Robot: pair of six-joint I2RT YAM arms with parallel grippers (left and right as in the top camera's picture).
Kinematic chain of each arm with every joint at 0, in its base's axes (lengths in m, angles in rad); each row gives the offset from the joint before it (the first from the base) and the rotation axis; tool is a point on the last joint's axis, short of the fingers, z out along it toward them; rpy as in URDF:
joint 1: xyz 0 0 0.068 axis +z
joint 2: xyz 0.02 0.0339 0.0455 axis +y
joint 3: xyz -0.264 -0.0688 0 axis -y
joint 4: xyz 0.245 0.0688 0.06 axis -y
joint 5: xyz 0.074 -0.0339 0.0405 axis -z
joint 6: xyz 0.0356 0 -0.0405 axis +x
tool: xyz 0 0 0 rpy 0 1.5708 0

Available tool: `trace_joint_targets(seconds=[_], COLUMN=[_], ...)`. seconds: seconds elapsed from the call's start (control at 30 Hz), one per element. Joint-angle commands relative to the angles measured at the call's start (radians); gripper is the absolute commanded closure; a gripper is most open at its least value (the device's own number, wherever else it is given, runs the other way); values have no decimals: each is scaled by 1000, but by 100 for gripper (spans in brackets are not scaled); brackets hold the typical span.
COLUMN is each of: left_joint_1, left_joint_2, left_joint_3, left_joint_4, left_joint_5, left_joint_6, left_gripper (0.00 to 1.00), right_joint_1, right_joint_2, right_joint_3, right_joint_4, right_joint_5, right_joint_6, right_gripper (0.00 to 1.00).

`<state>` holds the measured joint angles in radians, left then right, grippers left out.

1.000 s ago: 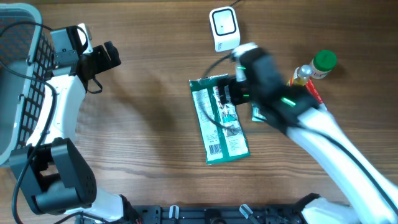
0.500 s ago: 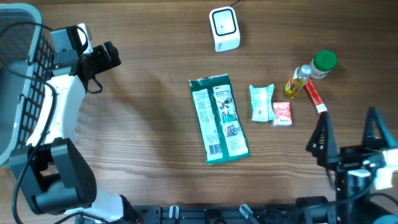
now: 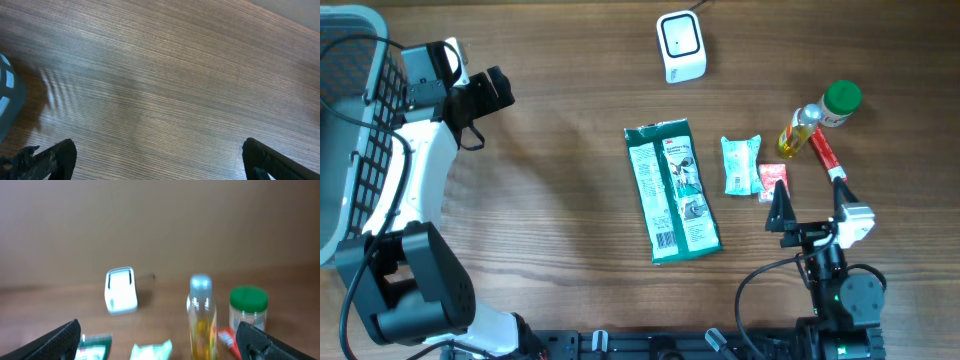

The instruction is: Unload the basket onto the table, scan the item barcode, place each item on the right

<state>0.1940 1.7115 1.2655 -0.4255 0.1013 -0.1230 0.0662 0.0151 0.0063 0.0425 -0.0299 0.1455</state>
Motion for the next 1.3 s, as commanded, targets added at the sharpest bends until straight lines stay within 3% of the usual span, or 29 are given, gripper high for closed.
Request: trace_joint_targets(seconds=[0.0, 0.43, 0.57, 0.7, 0.8, 0.87, 1.0, 1.13, 1.17, 1.27], left_joint_1=[-1, -5, -53, -56, -58, -58, -62, -143, -174, -202], left_joint_2=[-13, -61, -402, -792, -956, -1097, -1454, -1657, -1704, -1708], left_joint_3=[8, 8, 8, 8, -11, -81, -392, -670, -786, -957], left_joint_4=[2, -47, -224, -226, -227, -229, -212, 90, 318, 639], left_joint_5=[-2, -3, -3, -3, -2, -2, 21, 32, 36, 35], left_joint_6=[18, 18, 18, 18, 18, 18, 10, 3, 3, 3], left_gripper=[0, 0, 0, 0, 0, 0, 0, 0, 0, 0], right_joint_1=[-6, -6, -6, -6, -6, -6, -6, -6, -6, -6], right_joint_2=[-2, 6, 5, 6, 5, 5, 5, 5, 5, 6], right_joint_3=[-1, -1, -1, -1, -1, -1, -1, -1, -1, -1], right_joint_4=[-42, -41, -41, -41, -41, -41, -41, -41, -41, -41], right_joint_5=[-18, -17, -17, -17, -17, -17, -17, -17, -17, -17], right_joint_6=[12, 13, 13, 13, 13, 13, 13, 13, 13, 12], right_gripper=[0, 0, 1, 0, 0, 0, 0, 0, 0, 0])
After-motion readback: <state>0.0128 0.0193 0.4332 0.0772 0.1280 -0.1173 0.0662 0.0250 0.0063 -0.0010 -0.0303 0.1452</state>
